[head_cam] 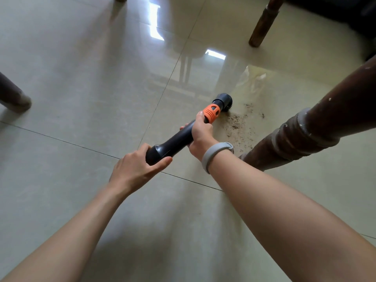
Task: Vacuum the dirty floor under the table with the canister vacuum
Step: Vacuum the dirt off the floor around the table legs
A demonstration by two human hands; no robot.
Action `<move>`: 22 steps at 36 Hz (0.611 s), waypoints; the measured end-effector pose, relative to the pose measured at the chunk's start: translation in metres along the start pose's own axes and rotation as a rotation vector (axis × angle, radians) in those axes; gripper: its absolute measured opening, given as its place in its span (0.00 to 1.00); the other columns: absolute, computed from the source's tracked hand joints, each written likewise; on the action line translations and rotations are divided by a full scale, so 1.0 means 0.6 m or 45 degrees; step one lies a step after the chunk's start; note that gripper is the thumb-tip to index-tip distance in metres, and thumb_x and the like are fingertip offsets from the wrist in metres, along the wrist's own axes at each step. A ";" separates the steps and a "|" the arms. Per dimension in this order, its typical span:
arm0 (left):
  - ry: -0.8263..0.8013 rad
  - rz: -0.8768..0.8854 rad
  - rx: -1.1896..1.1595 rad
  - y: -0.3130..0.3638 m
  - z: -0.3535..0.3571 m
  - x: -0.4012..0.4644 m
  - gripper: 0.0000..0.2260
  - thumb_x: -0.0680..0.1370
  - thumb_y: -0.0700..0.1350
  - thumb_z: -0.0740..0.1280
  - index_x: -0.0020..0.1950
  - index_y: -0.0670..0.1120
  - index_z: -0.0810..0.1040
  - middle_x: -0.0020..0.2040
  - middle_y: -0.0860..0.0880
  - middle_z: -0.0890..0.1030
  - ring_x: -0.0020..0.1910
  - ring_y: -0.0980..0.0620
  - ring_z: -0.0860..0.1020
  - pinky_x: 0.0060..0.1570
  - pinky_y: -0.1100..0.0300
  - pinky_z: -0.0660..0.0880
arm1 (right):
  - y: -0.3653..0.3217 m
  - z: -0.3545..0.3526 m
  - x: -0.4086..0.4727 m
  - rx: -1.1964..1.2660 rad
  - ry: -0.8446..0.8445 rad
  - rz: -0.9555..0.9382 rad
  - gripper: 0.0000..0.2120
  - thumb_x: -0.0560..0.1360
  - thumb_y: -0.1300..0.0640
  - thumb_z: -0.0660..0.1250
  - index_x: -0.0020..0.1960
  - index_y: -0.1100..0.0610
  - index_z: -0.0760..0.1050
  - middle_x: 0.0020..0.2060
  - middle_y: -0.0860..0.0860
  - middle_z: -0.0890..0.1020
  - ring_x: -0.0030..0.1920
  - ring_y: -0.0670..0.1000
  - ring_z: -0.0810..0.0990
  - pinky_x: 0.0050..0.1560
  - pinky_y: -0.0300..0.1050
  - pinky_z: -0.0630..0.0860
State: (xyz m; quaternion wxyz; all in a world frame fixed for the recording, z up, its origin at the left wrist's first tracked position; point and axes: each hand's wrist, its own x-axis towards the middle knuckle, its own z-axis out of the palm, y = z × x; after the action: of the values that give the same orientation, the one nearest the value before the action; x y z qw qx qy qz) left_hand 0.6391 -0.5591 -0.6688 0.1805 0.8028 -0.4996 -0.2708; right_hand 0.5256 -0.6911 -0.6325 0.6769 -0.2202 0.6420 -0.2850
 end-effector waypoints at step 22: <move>-0.131 -0.050 -0.282 -0.022 -0.040 -0.064 0.27 0.61 0.72 0.59 0.43 0.52 0.77 0.32 0.51 0.80 0.34 0.51 0.80 0.39 0.51 0.77 | 0.038 0.013 -0.016 -0.130 0.000 0.061 0.26 0.80 0.44 0.58 0.70 0.61 0.61 0.63 0.59 0.73 0.60 0.62 0.77 0.57 0.60 0.77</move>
State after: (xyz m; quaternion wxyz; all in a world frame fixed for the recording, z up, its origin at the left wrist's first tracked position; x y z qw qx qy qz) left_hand 0.6493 -0.5183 -0.6473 0.2369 0.7726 -0.4595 -0.3686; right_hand 0.5357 -0.6682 -0.6401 0.6714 -0.2389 0.6609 -0.2355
